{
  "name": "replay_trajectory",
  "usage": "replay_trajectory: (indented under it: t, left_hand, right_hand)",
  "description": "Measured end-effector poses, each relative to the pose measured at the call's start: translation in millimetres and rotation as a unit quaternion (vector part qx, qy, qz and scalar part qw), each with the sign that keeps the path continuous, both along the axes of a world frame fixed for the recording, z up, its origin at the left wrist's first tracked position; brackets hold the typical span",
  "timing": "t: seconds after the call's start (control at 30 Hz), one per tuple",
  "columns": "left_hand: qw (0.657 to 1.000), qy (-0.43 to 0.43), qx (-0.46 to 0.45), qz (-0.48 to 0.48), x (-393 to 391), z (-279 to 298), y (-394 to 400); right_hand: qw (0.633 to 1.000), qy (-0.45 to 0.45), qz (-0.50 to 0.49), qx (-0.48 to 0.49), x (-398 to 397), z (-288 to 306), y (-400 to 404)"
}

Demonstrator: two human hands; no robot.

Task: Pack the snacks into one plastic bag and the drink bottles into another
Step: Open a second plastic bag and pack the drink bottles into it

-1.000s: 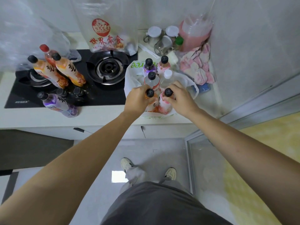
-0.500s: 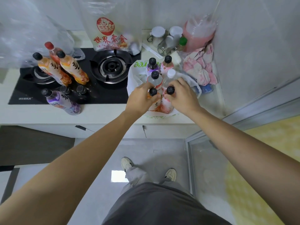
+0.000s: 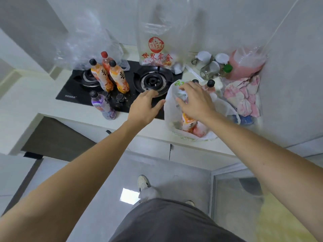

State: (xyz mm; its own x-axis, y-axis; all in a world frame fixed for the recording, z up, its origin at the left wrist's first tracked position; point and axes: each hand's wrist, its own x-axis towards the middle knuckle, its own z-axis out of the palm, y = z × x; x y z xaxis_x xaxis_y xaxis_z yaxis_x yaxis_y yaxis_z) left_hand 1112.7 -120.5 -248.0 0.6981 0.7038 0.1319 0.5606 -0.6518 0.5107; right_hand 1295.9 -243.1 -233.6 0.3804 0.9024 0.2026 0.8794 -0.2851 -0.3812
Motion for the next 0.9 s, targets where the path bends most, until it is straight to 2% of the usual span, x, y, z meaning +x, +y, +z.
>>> replay_trajectory:
  t: [0.2, 0.47, 0.63, 0.77, 0.9]
  left_hand:
    - [0.996, 0.008, 0.013, 0.083, -58.0, 10.9, 41.9]
    - [0.988, 0.034, 0.05, 0.144, -119.9, 4.0, 131.3]
    - [0.989, 0.05, 0.009, 0.136, -140.0, -9.0, 182.2]
    - [0.993, 0.068, -0.042, 0.091, -148.6, -33.1, 201.2]
    - [0.993, 0.041, -0.09, 0.07, -155.1, -52.8, 210.7]
  right_hand:
    - [0.997, 0.02, 0.076, -0.003, -43.6, 9.1, 73.1]
    - [0.991, 0.056, 0.114, -0.039, -94.9, -2.4, 180.4]
    - [0.991, 0.088, 0.081, -0.066, -105.9, -16.4, 258.4]
    - [0.988, 0.131, 0.033, -0.076, -105.7, -28.8, 310.4]
    - [0.984, 0.148, 0.014, -0.1, -103.2, -44.3, 345.1]
